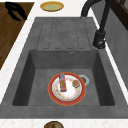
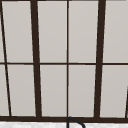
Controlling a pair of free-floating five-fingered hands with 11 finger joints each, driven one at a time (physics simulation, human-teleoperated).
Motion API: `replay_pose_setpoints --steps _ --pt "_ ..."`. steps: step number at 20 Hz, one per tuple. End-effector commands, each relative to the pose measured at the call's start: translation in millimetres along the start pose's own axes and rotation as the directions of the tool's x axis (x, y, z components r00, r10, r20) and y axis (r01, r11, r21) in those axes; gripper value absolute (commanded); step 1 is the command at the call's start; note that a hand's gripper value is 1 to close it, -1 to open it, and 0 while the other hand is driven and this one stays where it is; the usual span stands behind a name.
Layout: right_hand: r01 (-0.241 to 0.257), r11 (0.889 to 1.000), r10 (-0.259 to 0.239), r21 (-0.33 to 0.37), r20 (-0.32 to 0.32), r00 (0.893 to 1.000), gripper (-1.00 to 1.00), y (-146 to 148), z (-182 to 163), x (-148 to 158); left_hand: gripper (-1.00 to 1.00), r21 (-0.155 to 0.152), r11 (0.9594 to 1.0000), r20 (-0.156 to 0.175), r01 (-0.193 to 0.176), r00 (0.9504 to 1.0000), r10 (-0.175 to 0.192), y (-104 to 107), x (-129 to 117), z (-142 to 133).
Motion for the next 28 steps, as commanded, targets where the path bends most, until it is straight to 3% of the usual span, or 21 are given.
replay_pose_setpoints --steps 1,4,11,21,26,28 --pt "-0.012 1.000 0.011 -0.017 -0.051 0.999 -1.00 2.5 24.3 9.3 0.00 0.000 1.0000 0.000 0.000 1.0000 0.000 0.0 0.0 0.0" --pt "-0.061 0.998 0.060 -0.019 -0.054 0.997 -1.00 16.8 44.1 13.2 0.00 0.000 1.0000 0.000 0.000 1.0000 0.000 0.0 0.0 0.0" --pt "-0.106 0.993 0.102 -0.042 -0.077 0.992 -1.00 46.3 79.0 15.0 0.00 0.000 1.0000 0.000 0.000 1.0000 0.000 0.0 0.0 0.0" --pt "-0.102 0.990 0.111 0.098 -0.088 0.990 -1.00 66.5 22.6 33.8 0.00 0.000 1.0000 0.000 0.000 1.0000 0.000 0.0 0.0 0.0" --pt "-0.057 0.988 0.069 0.146 -0.080 0.994 -1.00 69.7 -13.0 25.3 0.00 0.000 1.0000 0.000 0.000 1.0000 0.000 0.0 0.0 0.0" --pt "-0.037 0.989 0.046 0.146 -0.063 0.997 -1.00 67.9 -9.6 24.2 0.00 0.000 1.0000 0.000 0.000 1.0000 0.000 0.0 0.0 0.0"
